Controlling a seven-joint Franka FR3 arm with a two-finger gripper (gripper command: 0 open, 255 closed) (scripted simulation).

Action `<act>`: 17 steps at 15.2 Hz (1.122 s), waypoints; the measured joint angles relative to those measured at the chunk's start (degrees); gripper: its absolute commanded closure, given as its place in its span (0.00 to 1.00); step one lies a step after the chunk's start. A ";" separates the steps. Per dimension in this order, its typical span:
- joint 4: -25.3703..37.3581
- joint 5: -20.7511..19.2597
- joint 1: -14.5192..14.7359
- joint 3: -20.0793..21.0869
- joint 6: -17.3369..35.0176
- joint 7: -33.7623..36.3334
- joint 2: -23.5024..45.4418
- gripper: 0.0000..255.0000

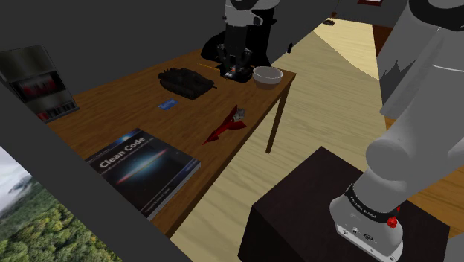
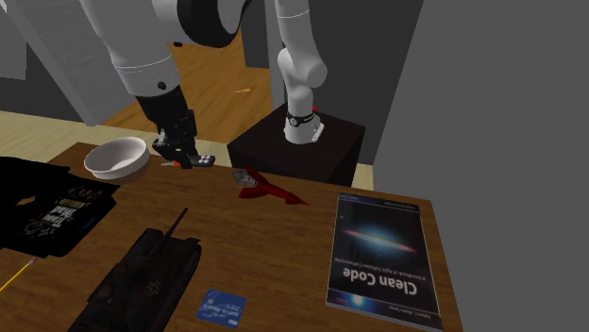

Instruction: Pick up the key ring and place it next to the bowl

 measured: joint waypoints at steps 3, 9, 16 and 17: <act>1.20 -0.10 -2.22 -1.49 -0.70 -3.72 0.63 1.00; 1.93 -0.73 -4.96 -3.49 0.13 -8.41 2.46 1.00; -1.94 -1.37 -5.14 -3.85 5.01 -8.55 3.64 1.00; -2.68 -1.40 -5.14 -3.86 5.76 -8.48 3.65 1.00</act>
